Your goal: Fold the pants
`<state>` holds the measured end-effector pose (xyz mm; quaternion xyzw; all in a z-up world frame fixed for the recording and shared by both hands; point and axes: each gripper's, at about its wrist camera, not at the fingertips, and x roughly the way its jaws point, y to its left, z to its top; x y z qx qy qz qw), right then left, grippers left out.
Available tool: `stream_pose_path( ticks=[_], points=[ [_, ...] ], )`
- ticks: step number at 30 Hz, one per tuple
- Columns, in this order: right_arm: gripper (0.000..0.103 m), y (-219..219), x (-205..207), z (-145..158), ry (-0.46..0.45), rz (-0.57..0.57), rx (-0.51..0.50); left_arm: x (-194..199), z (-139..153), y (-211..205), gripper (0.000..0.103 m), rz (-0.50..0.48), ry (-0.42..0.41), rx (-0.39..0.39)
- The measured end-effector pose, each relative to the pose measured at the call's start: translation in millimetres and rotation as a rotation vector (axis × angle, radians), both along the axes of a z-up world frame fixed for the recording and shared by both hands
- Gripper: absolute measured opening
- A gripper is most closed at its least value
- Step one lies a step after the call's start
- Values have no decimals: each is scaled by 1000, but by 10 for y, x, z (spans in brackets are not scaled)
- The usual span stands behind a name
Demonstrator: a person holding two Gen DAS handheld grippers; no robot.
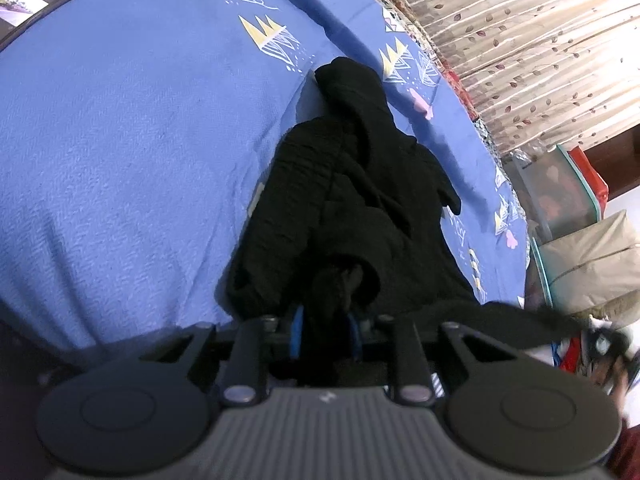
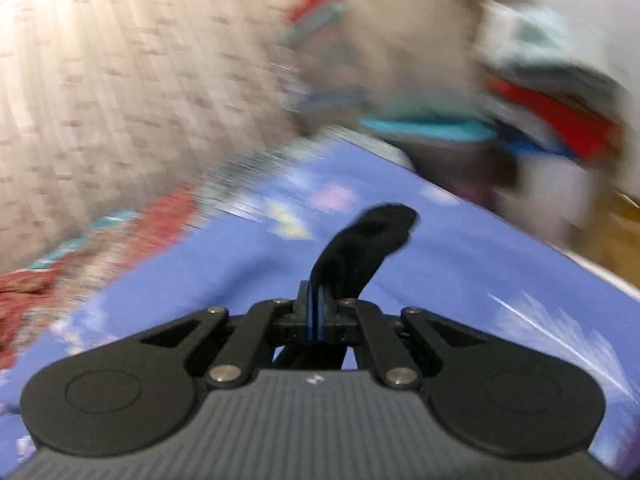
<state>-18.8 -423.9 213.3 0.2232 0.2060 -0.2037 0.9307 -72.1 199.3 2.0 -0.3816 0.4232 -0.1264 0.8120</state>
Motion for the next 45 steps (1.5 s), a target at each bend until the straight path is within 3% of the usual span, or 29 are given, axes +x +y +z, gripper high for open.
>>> stream_pose_path(
  ticks=[4, 8, 12, 14, 16, 17, 19, 23, 25, 26, 27, 30, 37, 41, 45],
  points=[
    [5, -404, -324, -730, 181, -192, 88, 8, 18, -21, 20, -13, 4, 17],
    [5, -676, -406, -1183, 253, -268, 191, -2, 35, -25, 24, -17, 23, 36],
    [10, -748, -297, -1130, 216, -249, 221, -25, 85, -54, 33, -15, 21, 48],
    [32, -796, -273, -1077, 173, -264, 253, -15, 104, -69, 38, -13, 23, 55],
    [48, -818, -344, -1009, 142, -317, 222, -13, 133, -80, 43, -11, 20, 62],
    [51, -820, -407, -983, 133, -346, 192, -15, 150, -87, 48, -9, 19, 67],
    [51, -805, -547, -927, 116, -355, 149, -14, 171, -96, 55, -1, 23, 82],
    [51, -859, -530, -944, 108, -320, 86, 16, 150, -106, 56, 7, 52, 79],
    [52, -880, -507, -994, 126, -279, 88, 22, 153, -133, 45, 13, 50, 92],
    [55, -845, -547, -1030, 143, -256, 103, 23, 154, -149, 22, 10, 48, 109],
    [57, -838, -535, -1069, 168, -234, 120, 27, 148, -162, 14, 0, 52, 119],
    [57, -871, -398, -1230, 263, -196, 130, -24, 187, -125, 12, 9, 42, 142],
    [58, -1034, -379, -1277, 252, -180, 123, -257, 370, 60, 12, 33, 34, 226],
    [58, -1050, -483, -1261, 239, -191, 133, -300, 281, 48, 34, 51, 105, 249],
    [58, -897, -659, -1142, 206, -238, 109, -445, 506, 183, 47, 73, 10, 265]
  ],
)
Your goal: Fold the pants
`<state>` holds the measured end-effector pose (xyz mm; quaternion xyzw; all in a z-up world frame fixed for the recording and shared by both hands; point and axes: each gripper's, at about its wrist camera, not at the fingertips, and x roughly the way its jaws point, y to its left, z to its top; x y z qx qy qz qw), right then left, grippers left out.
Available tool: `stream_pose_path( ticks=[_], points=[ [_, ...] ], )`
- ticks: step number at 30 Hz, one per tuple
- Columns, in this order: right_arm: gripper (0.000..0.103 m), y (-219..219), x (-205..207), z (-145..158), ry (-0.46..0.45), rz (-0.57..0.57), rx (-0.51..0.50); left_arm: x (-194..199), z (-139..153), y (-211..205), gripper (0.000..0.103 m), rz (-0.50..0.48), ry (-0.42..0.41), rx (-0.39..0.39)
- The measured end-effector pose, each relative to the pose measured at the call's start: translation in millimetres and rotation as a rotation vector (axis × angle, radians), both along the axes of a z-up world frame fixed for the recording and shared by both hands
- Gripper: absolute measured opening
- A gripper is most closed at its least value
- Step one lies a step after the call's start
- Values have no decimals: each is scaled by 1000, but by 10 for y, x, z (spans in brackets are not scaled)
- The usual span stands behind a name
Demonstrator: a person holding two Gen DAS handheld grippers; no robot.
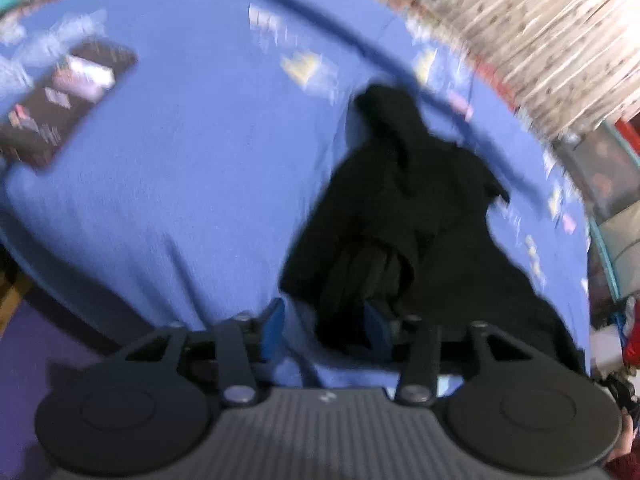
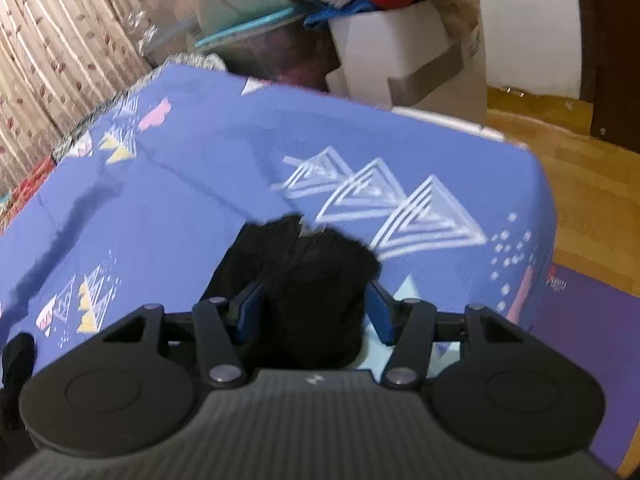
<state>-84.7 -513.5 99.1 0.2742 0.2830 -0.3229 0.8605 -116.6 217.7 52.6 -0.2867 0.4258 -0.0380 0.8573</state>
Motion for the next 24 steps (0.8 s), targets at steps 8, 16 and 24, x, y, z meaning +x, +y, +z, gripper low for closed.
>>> stream_pose_path(
  ticks=[8, 16, 24],
  points=[
    [58, -107, -99, 212, -60, -21, -46, 47, 225, 233, 47, 89, -61, 15],
    [58, -2, 219, 251, -15, 134, -95, 268, 127, -203, 48, -2, -19, 22],
    [59, -115, 1147, -79, 276, 370, -98, 368, 179, -465, 48, -30, 2, 65]
  ],
)
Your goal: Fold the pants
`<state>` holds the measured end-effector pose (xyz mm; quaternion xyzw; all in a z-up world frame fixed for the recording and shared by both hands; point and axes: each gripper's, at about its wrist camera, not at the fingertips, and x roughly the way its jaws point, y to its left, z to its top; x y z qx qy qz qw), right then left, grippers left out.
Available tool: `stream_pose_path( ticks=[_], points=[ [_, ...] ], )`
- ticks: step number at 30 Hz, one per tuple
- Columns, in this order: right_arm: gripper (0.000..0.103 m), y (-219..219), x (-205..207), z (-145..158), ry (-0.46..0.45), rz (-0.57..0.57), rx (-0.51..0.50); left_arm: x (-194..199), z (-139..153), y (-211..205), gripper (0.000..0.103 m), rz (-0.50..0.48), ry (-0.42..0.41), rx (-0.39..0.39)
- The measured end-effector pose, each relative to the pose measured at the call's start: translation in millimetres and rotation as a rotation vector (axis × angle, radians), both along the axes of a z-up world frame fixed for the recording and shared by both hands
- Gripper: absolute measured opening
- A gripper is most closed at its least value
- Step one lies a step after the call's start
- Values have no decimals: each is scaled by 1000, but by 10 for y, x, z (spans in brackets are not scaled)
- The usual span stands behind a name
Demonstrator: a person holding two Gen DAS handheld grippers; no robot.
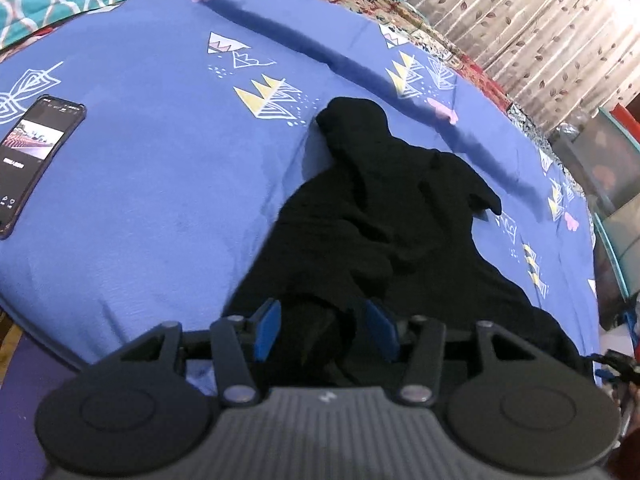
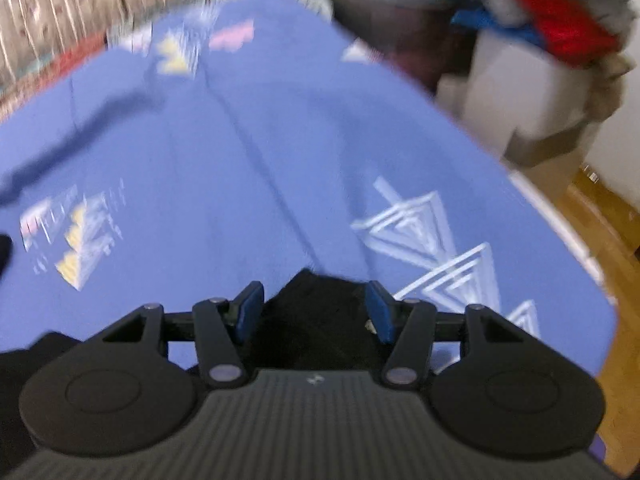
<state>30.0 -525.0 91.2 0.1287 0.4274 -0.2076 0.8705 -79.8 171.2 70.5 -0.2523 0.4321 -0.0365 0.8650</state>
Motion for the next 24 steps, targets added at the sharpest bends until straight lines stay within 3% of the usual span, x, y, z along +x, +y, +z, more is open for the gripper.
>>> stream_pose_path(
  ticks=[1, 4, 6, 8, 9, 11, 13, 14, 16, 18, 22, 24],
  points=[
    [58, 3, 47, -84, 31, 9, 0, 22, -4, -37, 48, 0, 9, 4],
    [20, 135, 90, -150, 43, 91, -92, 90, -7, -125, 48, -6, 29, 24],
    [19, 90, 64, 21, -63, 33, -115, 138, -4, -159, 48, -10, 37, 41],
    [21, -105, 35, 203, -166, -107, -138, 222, 14, -197, 48, -10, 38, 57],
    [23, -204, 56, 226, -180, -151, -127, 257, 25, -214, 48, -11, 35, 60],
    [44, -289, 206, 166, -109, -154, -127, 321, 74, -232, 48, -16, 19, 66],
    [45, -213, 293, 181, -63, -149, -194, 382, 144, -212, 50, -17, -14, 80],
    [45, -169, 262, 264, -114, -151, -195, 427, 182, -182, 51, -13, -30, 91],
    [45, -117, 212, 452, -245, -138, -94, 572, 247, -94, 53, 8, -52, 119],
    [46, 13, 305, 564, -304, -82, 45, 757, 290, -17, 53, 22, -66, 131],
    [46, 674, 835, 475, -285, 125, 351, 1284, 234, 4, 63, 23, -98, 153],
    [47, 1123, 1143, 363, -252, 206, 409, 1535, 132, -19, 63, 12, -94, 103]
  ],
)
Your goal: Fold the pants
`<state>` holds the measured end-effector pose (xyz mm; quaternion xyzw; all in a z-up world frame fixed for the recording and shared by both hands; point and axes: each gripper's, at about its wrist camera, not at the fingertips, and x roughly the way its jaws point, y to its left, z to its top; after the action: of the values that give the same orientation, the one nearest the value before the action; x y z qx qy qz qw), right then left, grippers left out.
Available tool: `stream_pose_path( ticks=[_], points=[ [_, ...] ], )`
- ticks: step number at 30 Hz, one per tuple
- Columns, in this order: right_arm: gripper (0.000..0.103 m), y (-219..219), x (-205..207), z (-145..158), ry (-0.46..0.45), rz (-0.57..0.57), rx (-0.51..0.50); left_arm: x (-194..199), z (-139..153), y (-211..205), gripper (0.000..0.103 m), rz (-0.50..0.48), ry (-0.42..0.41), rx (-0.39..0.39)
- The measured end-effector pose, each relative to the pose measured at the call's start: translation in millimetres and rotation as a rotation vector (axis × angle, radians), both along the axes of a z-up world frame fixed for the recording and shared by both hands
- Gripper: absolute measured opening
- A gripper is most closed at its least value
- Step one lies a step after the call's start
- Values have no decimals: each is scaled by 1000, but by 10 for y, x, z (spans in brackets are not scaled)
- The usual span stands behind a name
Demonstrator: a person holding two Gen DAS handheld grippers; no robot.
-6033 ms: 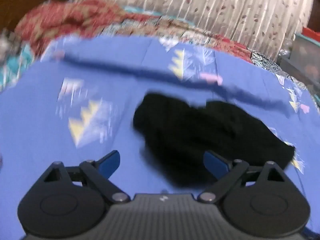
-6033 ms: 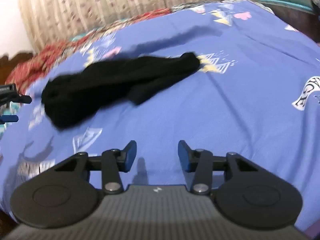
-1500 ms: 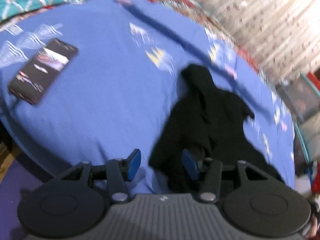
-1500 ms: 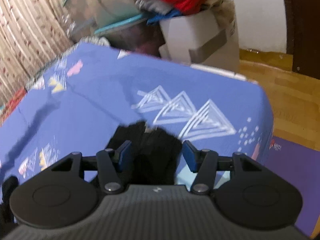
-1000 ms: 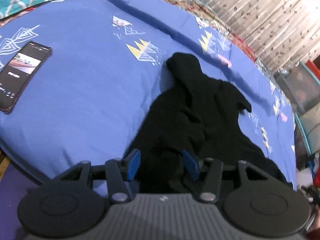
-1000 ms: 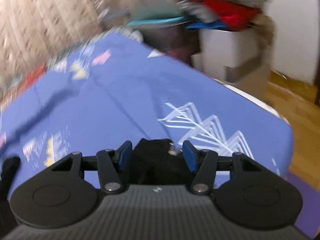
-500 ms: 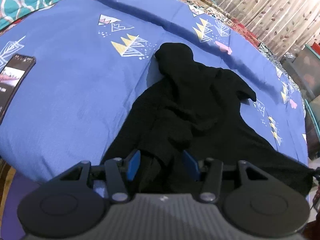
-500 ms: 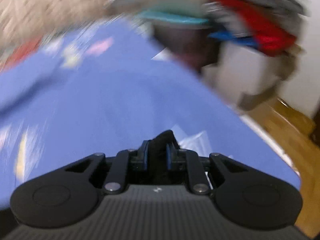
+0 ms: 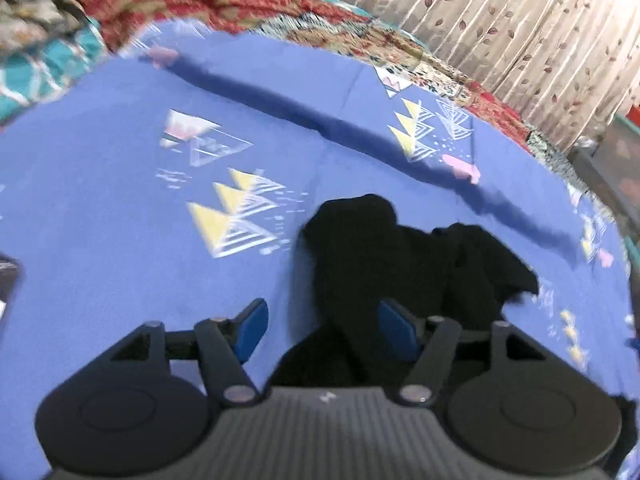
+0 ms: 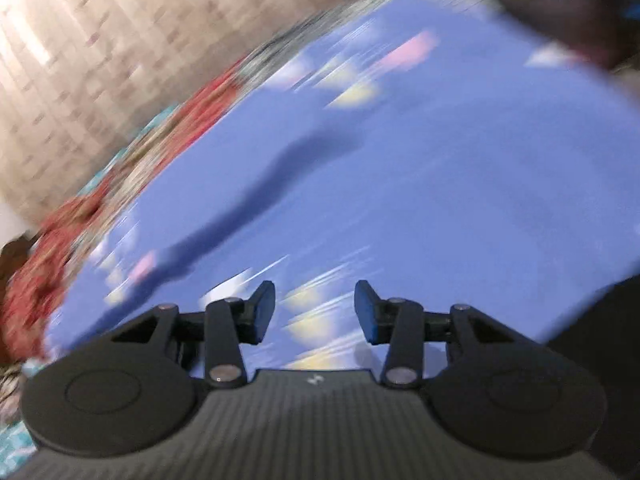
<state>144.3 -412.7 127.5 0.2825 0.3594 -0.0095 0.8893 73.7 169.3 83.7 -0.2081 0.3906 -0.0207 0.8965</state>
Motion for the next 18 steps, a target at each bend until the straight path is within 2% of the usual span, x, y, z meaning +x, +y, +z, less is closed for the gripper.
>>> stream_pose_path(
  ticks=[2, 5, 7, 9, 11, 13, 15, 16, 18],
  points=[
    [47, 599, 312, -107, 26, 126, -63, 183, -95, -57, 63, -5, 10, -34],
    [47, 1643, 609, -160, -18, 404, -337, 307, -196, -86, 63, -20, 6, -68],
    [47, 2333, 661, -211, -93, 618, -568, 314, -229, -22, 63, -23, -9, -70],
    [45, 2783, 746, -308, -121, 740, -686, 296, -259, 97, 63, 0, -19, -69],
    [45, 3047, 958, -443, -88, 775, -717, 271, -299, 254, 63, 41, -22, -86],
    [46, 3225, 1216, -579, -48, 760, -709, 257, -354, 380, 61, 78, -17, -91],
    [55, 3242, 1379, -699, 1, 751, -659, 255, -416, 437, 61, 91, -6, -103],
    [64, 3273, 1429, -801, 34, 741, -667, 259, -436, 445, 61, 87, -3, -115],
    [59, 3349, 1508, -919, 44, 732, -723, 289, -454, 413, 62, 66, -4, -128]
  ],
)
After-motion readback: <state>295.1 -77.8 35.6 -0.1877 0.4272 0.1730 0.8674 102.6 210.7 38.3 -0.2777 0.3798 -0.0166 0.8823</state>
